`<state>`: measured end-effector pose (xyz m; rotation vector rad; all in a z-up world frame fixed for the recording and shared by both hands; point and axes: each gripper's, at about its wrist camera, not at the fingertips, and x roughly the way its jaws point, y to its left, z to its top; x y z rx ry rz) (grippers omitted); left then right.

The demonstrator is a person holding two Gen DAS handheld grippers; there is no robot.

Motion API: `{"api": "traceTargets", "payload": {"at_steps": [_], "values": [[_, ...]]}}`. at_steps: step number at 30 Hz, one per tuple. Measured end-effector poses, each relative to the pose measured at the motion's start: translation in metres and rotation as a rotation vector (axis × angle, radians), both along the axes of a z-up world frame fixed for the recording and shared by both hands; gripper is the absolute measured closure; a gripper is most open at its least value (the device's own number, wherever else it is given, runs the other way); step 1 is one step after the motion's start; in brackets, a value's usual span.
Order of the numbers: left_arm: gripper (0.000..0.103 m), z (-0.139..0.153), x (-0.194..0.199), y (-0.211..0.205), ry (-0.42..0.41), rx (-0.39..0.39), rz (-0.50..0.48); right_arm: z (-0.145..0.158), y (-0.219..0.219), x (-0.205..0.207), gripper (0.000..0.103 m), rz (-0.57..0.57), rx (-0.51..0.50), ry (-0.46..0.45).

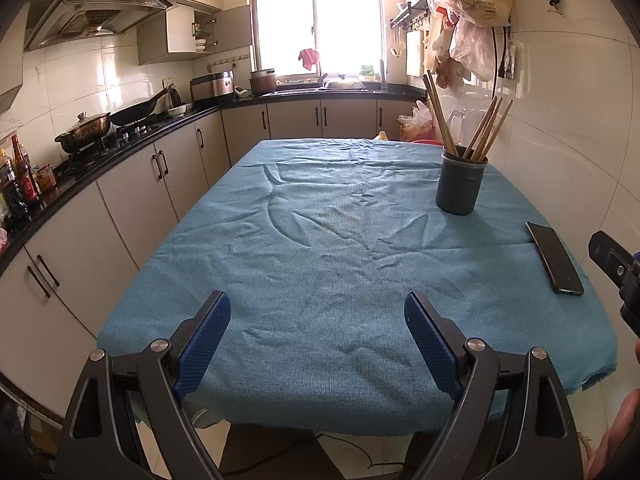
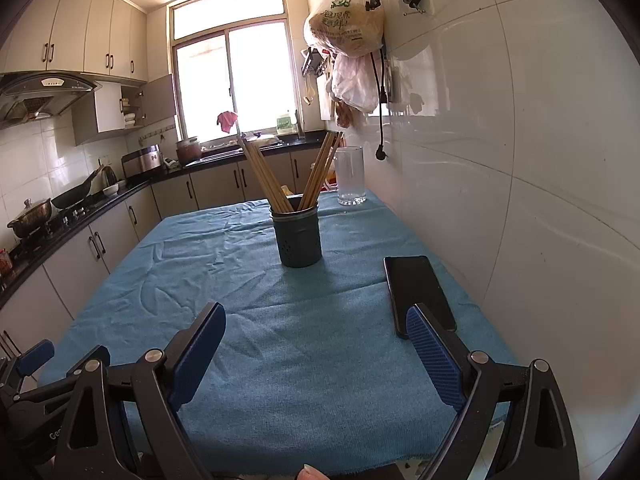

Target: Organize utensils

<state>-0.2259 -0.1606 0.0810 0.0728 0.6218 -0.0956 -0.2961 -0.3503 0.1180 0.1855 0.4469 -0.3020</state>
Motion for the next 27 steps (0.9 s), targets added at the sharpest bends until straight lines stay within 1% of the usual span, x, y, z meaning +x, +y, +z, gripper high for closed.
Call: {"api": "traceTargets", "payload": {"at_steps": [27], "values": [[0.015,-0.0044,-0.0019,0.002,0.01,-0.002,0.006,-0.003,0.0018,0.0038,0.008,0.004,0.0,0.025]]}}
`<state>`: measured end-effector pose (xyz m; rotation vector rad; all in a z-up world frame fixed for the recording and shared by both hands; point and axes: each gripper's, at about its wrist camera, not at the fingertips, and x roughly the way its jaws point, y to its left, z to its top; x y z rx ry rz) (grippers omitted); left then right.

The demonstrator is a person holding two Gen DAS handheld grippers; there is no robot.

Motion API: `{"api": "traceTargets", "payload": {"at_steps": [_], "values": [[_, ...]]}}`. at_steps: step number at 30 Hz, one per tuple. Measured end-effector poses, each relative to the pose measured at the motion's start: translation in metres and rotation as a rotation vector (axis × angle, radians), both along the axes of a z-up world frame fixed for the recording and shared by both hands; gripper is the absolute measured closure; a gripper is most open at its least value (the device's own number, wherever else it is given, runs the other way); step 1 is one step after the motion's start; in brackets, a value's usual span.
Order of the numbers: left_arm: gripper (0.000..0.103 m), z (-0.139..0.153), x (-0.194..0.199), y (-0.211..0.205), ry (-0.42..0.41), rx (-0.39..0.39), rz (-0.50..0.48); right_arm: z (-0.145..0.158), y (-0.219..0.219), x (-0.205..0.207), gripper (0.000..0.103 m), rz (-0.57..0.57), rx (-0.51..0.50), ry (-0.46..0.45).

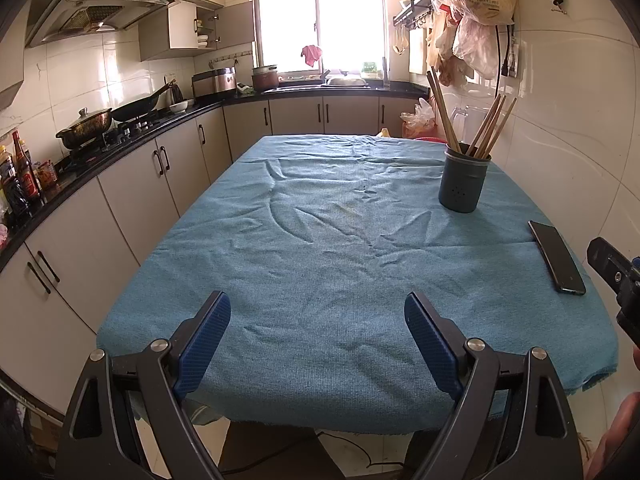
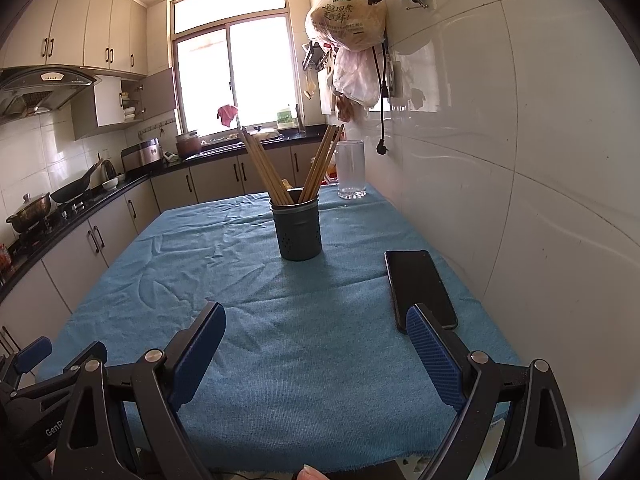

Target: Organize utensils

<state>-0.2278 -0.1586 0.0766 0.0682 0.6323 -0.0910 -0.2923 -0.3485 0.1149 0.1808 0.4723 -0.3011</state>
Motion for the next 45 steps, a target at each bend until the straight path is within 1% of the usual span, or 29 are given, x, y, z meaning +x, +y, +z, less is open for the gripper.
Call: {"api": "traceTargets", "payload": {"at_steps": [45], "values": [[0.015,0.0013,-0.0002,0.0007,-0.002,-0.007,0.001,-0.0029,-0.0021,0.0049,0.008,0.009,-0.001,0.021]]}}
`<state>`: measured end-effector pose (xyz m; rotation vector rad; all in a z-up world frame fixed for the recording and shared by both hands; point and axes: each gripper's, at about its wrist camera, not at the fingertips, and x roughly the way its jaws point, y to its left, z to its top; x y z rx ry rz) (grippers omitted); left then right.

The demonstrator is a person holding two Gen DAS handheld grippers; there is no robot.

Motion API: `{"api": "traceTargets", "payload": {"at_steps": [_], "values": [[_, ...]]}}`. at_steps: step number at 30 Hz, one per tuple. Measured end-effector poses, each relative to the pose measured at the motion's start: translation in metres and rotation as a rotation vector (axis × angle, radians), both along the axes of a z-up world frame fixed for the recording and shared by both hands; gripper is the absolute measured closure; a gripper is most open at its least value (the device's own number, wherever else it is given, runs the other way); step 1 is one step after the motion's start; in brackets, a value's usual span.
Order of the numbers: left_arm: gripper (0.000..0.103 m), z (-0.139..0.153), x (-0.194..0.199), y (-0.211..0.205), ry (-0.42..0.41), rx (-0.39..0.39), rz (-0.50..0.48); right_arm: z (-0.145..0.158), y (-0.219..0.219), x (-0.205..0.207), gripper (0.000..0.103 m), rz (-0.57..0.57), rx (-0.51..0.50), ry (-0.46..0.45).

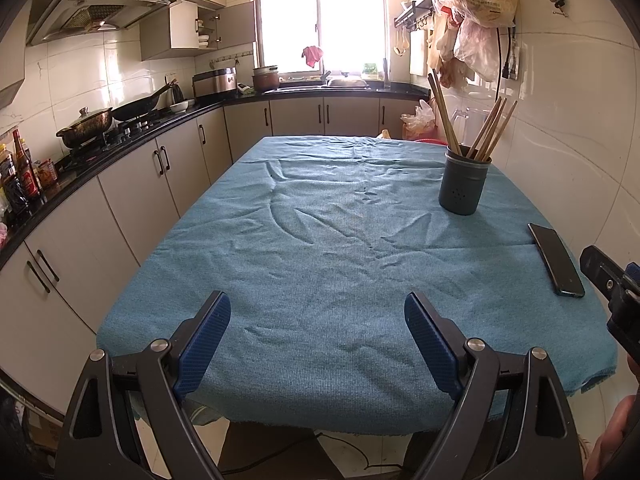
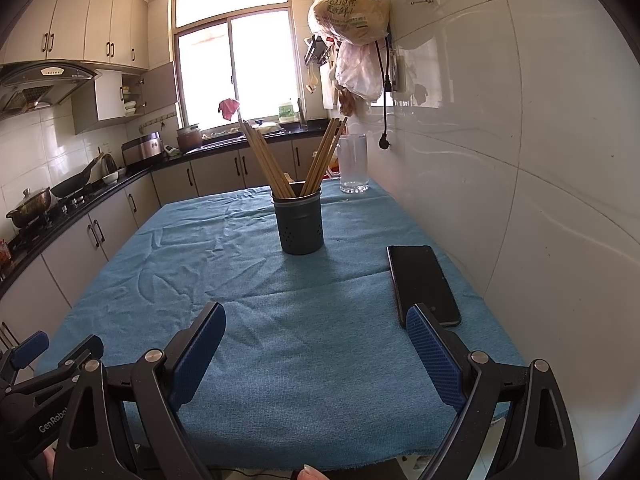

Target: Organize utensils

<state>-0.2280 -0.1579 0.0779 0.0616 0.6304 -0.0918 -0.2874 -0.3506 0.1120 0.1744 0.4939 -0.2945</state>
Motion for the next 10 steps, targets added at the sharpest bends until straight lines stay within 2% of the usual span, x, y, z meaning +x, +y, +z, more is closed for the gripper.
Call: {"api": "traceTargets", "payload": {"at_steps": [7,10], "values": [[0.015,0.001,0.01,0.006,0.029,-0.043,-0.017,-0.004,0.0,0.006,0.008,0.021,0.011,0.021],[0.015,-0.002,0.029,0.021,0.063,-0.058,0.024,-0.011,-0.005,0.02,0.007,0.022,0.007,0.043]]}}
